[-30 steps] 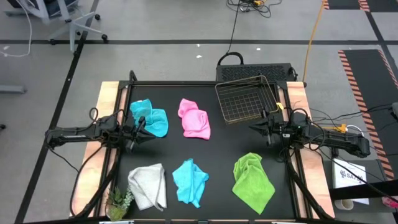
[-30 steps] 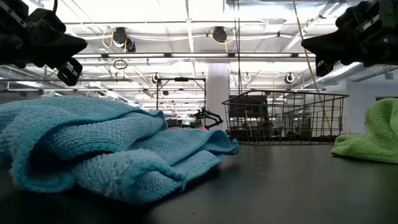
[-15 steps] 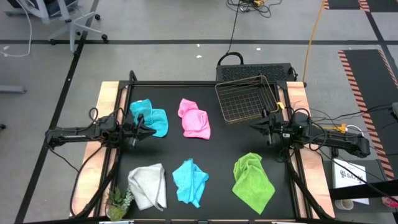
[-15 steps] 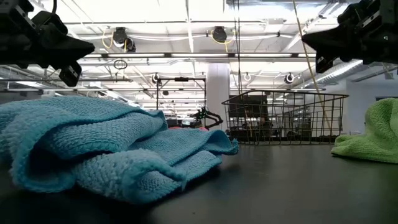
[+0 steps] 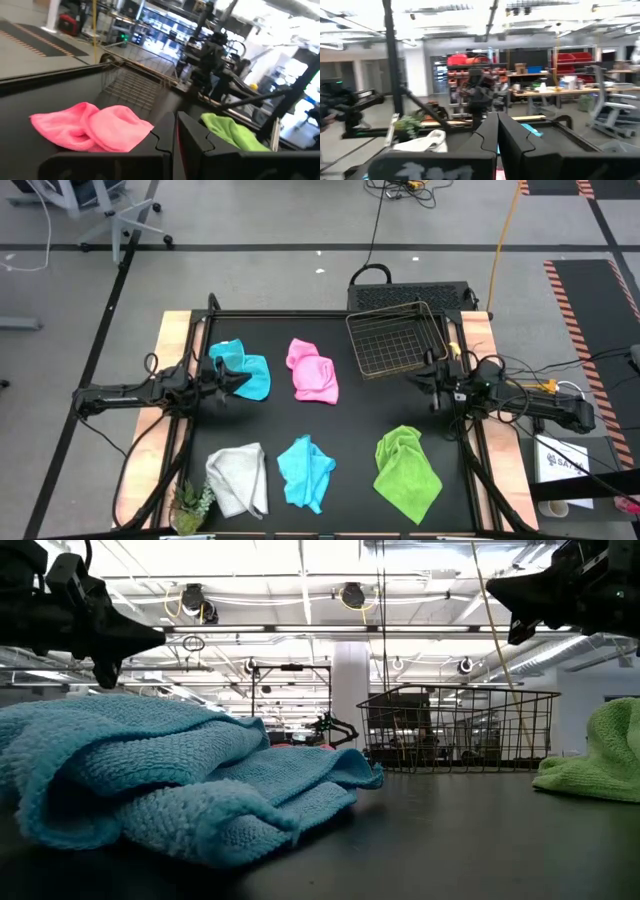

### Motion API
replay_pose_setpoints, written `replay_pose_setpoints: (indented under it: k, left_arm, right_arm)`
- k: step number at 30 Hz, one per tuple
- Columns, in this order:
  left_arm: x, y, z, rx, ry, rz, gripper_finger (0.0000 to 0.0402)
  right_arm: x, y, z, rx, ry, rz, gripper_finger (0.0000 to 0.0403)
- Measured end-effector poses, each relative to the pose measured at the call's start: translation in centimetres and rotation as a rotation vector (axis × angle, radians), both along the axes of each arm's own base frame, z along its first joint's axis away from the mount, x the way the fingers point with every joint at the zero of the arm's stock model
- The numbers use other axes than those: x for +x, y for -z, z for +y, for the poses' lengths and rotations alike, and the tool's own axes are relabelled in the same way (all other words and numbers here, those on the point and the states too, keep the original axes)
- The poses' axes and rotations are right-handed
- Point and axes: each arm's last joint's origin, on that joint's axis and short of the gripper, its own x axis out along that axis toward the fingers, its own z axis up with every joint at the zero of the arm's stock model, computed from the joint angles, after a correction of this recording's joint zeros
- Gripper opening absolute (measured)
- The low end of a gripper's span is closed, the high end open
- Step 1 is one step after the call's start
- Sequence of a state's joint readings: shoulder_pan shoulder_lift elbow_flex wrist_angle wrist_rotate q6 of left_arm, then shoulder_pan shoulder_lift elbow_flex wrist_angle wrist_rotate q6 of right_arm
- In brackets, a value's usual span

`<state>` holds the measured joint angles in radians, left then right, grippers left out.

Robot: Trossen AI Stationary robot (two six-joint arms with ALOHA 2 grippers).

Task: Fold microfiber towels
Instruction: Fold the top blue towel

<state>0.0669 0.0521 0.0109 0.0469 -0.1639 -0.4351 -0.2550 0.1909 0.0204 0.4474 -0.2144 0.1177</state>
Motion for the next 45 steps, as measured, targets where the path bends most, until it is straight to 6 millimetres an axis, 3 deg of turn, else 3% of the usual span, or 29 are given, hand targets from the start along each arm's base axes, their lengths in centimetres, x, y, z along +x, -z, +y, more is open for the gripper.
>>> replay_pose_setpoints:
  k: [6, 15, 29, 35, 39, 42, 45]
  left_arm:
    - [0.0, 0.0, 0.0, -0.014, -0.011, -0.002, 0.0021]
    - [0.0, -0.1, 0.0, 0.127, -0.012, 0.025, 0.0021]
    - [0.6, -0.2, 0.1, 0.187, -0.009, 0.064, 0.0026]
    - [1.5, -1.1, 0.0, 0.206, 0.028, 0.134, 0.0086]
    - [2.3, -2.8, 0.2, 0.242, 0.009, 0.181, 0.0138]
    - [2.5, -4.3, 0.5, 0.271, -0.099, 0.337, 0.0162]
    - [2.2, -5.5, 1.1, 0.254, -0.313, 0.591, 0.0167]
  right_arm:
    - [0.1, 0.4, -0.3, 0.03, 0.086, 0.034, 0.0]
    - [0.1, 0.4, -0.3, 0.024, 0.087, 0.037, 0.0]
    - [0.1, 0.4, -0.3, 0.024, 0.087, 0.039, 0.0]
    - [0.1, 0.4, -0.3, 0.029, 0.107, 0.038, 0.0]
    - [0.1, 0.4, -0.4, 0.036, 0.136, 0.036, 0.0]
    - [0.1, 0.4, -0.4, 0.039, 0.138, 0.036, 0.0]
    - [0.1, 0.4, -0.4, 0.051, 0.136, 0.034, 0.0]
